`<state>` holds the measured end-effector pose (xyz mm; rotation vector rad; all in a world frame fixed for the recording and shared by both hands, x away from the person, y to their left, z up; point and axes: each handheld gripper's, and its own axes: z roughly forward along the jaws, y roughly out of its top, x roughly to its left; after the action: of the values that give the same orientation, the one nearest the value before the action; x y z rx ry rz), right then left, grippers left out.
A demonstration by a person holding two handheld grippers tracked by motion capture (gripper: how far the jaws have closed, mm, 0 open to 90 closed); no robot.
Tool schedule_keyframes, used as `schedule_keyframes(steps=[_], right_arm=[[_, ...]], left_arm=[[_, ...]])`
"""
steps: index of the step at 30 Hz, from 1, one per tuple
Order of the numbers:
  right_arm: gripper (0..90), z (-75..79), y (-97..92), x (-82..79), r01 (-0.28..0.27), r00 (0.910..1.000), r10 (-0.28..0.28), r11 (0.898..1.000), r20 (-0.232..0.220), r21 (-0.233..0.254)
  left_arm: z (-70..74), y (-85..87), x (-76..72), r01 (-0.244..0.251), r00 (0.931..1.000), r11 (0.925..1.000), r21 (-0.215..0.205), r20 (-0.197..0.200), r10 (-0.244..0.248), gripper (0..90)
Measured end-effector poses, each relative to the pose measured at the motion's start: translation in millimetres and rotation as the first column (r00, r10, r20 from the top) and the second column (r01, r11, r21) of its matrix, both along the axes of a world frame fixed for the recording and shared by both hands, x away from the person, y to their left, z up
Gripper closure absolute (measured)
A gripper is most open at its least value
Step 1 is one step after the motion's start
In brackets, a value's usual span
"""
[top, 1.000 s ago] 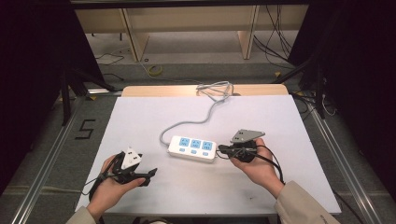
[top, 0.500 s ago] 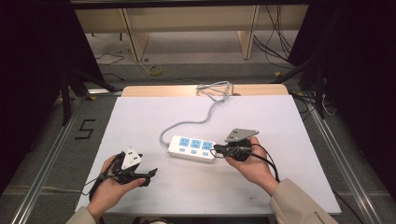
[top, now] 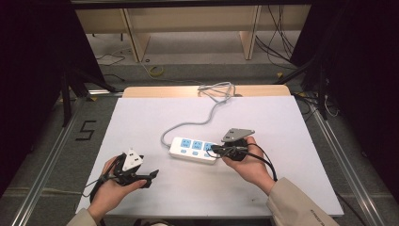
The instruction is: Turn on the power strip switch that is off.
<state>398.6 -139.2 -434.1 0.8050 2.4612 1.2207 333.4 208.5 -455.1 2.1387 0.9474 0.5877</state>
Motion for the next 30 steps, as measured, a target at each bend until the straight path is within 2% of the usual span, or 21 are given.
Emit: schedule_keyframes(steps=[30], right_arm=[[90.0,-5.5,20.0,9.4,-0.021,0.9997,0.021,1.000,-0.011,-0.010]], left_arm=[[0.2,-0.3,0.0,0.002,1.0000,1.0000,-0.003,0.003,-0.002,24.1]])
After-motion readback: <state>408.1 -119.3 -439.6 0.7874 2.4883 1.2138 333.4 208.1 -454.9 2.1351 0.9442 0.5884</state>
